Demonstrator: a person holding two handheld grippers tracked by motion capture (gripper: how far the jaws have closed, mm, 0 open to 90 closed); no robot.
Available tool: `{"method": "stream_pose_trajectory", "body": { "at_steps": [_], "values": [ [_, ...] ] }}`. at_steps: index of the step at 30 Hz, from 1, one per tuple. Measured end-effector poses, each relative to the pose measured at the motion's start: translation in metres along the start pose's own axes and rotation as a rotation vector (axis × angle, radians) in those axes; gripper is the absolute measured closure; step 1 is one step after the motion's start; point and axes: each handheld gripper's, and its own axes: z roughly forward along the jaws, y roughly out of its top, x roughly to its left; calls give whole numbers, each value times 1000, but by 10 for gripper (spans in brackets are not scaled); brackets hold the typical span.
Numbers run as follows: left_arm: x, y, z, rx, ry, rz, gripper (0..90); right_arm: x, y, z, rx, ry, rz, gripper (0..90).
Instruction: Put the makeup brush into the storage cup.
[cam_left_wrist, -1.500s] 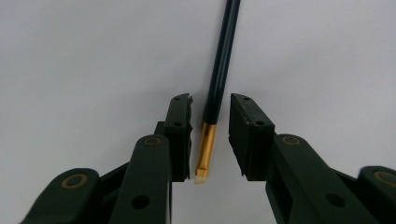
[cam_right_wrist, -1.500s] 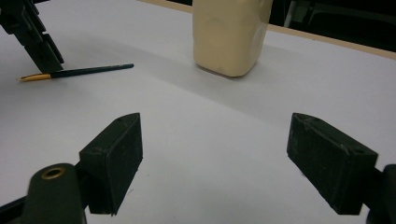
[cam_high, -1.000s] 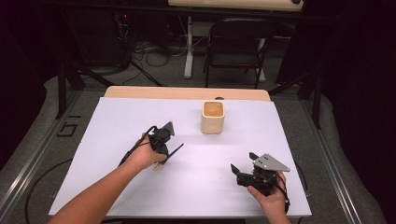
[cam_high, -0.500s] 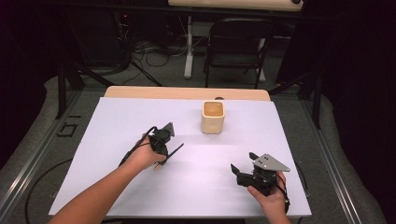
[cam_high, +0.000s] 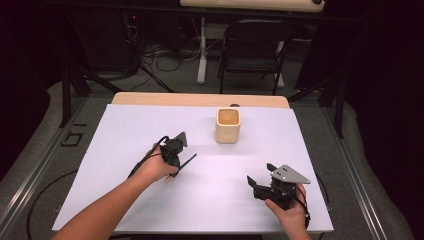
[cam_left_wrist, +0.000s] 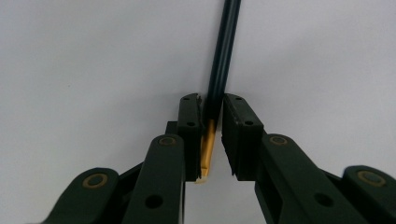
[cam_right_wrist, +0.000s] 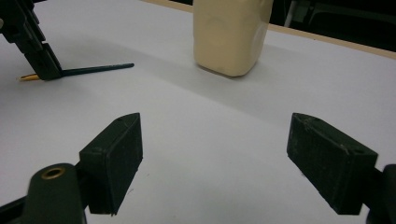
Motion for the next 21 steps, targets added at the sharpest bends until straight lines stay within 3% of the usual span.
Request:
{"method": "stream_pose_trajectory", "body": {
  "at_steps": [21],
  "values": [
    [1,0,1,1,11,-1,820,0,0,0,2,0,0,181]
  ]
}}
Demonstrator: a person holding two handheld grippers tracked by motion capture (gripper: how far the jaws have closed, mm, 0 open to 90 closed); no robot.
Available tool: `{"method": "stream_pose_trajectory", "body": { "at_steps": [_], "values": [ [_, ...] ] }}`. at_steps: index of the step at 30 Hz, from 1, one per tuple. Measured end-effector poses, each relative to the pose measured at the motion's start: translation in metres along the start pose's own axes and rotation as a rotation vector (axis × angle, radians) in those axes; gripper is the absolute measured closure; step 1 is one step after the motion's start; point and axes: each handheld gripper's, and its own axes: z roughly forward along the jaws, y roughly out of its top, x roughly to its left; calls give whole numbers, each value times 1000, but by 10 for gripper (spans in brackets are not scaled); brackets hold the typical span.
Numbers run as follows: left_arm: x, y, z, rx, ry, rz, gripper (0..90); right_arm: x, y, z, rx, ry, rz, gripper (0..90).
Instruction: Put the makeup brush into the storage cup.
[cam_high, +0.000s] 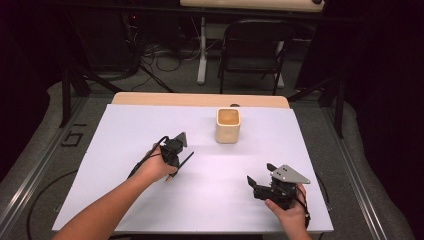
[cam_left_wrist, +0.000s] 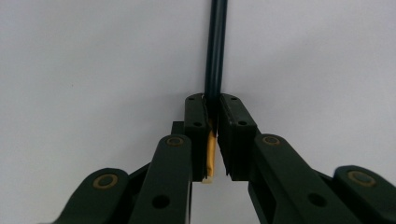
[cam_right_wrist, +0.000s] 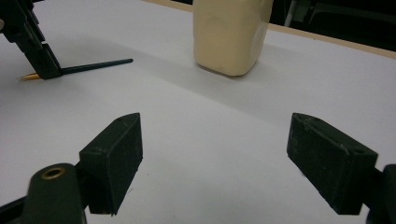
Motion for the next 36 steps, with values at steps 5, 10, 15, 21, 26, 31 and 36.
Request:
{"method": "stream_pose_trajectory", "body": {
  "at_steps": [5,10,15,21,26,31,36],
  "values": [
    [0,0,0,0,0,2,829,0,0,0,0,0,0,181],
    [0,0,0,0,0,1,832,0,0,0,1,0,0,181],
    [-1,0,0,-2,4,9,835,0,0,0,3,2,-1,181],
    [-1,-1,0,-6,8,14,838,0,0,1,-2,0,0,181],
    [-2,-1,0,-6,9,25,840,0,0,0,1,1,-1,181],
    [-2,-1,-1,-8,6,33,840,0,0,1,-2,1,-1,182],
    [-2,-2,-4,-13,3,40,840,0,0,1,4,7,-3,181]
  ]
}}
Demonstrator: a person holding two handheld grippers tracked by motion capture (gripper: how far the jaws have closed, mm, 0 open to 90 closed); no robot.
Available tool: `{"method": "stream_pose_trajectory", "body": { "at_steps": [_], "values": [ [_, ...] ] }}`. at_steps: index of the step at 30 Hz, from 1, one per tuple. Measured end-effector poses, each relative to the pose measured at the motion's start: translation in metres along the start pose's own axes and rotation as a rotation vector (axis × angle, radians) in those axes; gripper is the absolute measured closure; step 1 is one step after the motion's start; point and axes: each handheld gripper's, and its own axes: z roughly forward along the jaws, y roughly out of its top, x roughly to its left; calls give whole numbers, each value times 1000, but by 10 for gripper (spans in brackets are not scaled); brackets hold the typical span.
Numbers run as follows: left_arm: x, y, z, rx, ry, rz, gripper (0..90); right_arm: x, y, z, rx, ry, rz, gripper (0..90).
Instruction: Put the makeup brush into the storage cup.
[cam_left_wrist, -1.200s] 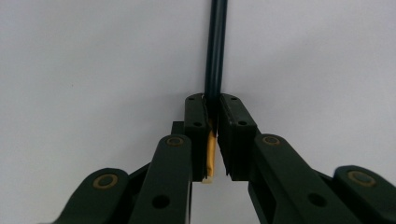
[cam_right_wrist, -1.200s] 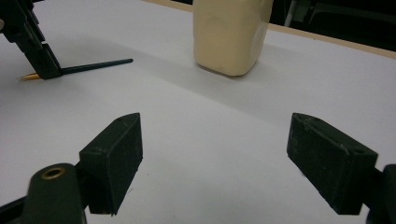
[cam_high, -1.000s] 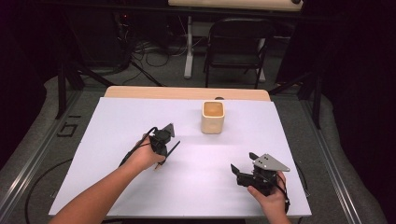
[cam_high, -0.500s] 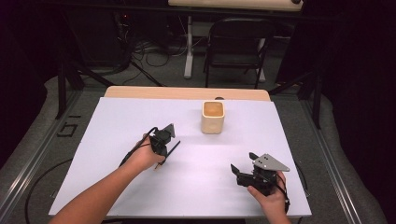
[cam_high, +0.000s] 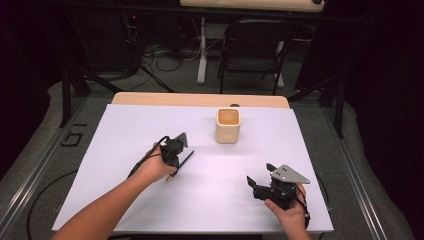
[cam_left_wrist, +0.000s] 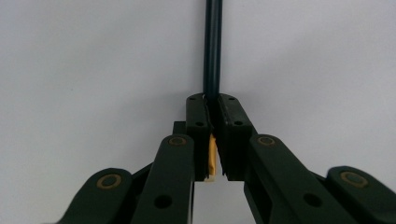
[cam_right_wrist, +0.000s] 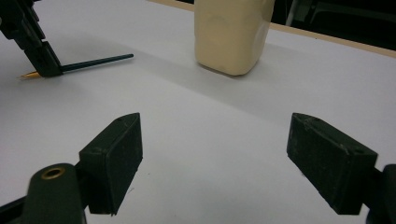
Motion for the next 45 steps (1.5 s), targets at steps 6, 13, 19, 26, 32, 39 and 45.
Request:
{"method": "stream_pose_trajectory", "body": {
  "at_steps": [6,13,19,26,32,39,45],
  "values": [
    [1,-2,-10,-16,-1,8,840,1,0,1,-1,1,-5,185],
    [1,-4,-24,-33,-5,23,840,3,0,2,30,-8,-16,221],
    [-2,-5,-36,-52,-1,38,840,2,-1,4,41,-10,-18,247],
    [-5,-8,-43,-69,-9,60,840,3,-2,6,63,-27,-31,273],
    [-7,-10,-47,-80,-8,88,840,7,-1,7,61,-14,-70,321],
    [-8,-12,-52,-91,-12,109,840,12,1,8,81,-11,-138,344],
    [-10,-14,-56,-99,-11,129,840,17,3,9,96,-40,-208,343]
  ]
}}
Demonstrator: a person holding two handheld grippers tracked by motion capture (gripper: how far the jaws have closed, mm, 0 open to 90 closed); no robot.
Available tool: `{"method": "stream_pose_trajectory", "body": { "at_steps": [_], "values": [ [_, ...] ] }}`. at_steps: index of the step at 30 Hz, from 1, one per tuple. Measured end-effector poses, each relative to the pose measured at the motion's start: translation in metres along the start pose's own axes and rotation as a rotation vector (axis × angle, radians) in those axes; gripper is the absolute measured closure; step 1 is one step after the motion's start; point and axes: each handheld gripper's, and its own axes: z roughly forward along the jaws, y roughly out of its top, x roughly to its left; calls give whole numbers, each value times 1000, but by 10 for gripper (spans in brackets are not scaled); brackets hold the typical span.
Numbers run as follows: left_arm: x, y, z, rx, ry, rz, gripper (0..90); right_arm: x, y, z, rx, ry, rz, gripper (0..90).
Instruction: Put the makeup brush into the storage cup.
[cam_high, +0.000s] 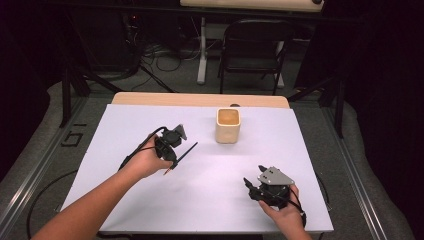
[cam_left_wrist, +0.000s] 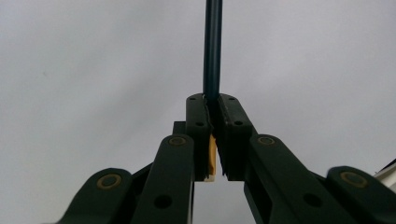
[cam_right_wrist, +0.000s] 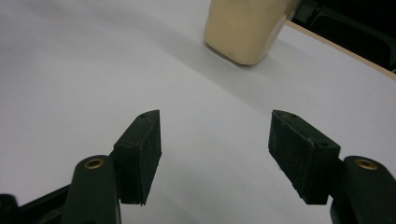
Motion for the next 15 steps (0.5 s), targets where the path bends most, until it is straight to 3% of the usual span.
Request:
{"method": "stream_pose_trajectory", "body": {
  "at_steps": [5,15],
  "values": [
    [-1,-1,-3,-16,-4,15,840,3,1,1,7,1,-50,351],
    [-2,-4,-6,-13,-7,28,840,14,8,4,54,-18,-223,372]
  ]
}}
